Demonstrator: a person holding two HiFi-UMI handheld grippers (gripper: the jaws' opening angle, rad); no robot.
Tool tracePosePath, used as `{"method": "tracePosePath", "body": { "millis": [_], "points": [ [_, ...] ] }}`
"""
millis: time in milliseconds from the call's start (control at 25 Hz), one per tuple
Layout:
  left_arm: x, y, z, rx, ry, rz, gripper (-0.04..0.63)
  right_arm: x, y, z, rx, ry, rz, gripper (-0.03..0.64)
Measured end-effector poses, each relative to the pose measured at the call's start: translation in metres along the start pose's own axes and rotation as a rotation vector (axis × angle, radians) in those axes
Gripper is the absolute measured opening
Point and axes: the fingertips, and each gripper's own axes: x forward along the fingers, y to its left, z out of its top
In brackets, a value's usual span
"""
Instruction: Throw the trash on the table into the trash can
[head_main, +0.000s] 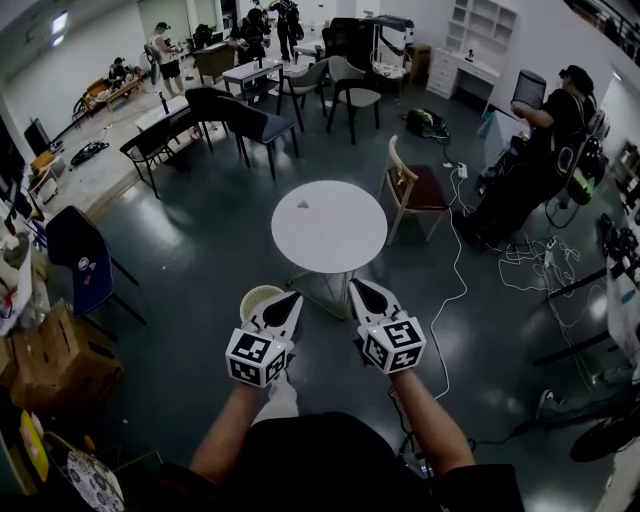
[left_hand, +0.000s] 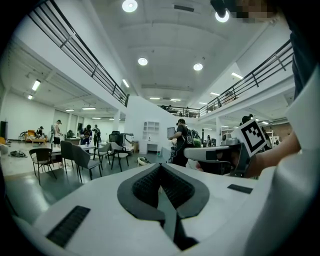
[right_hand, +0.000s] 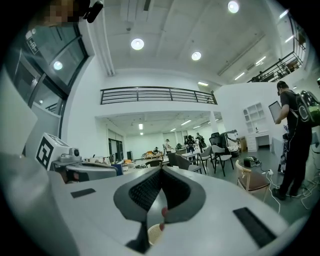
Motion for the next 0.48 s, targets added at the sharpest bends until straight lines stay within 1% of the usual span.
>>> {"method": "tracePosePath", "body": {
  "millis": [80, 240, 480],
  "points": [
    [0.010, 0.017, 0.002, -0.020, -0.003, -0.002, 0.006, 0.019, -0.004, 0.000, 0.003, 0.005, 0.003, 0.018],
    [0.028, 0.055, 0.010, -0.114, -0.025, -0.003, 0.006, 0.059, -0.013, -0.001, 0.010, 0.021, 0.007, 0.018],
    [0.055, 0.112, 0.017, -0.118, -0.011, 0.018, 0.006, 0.115, -0.029, 0.006, 0.023, 0.031, -0.003, 0.018]
  ]
}}
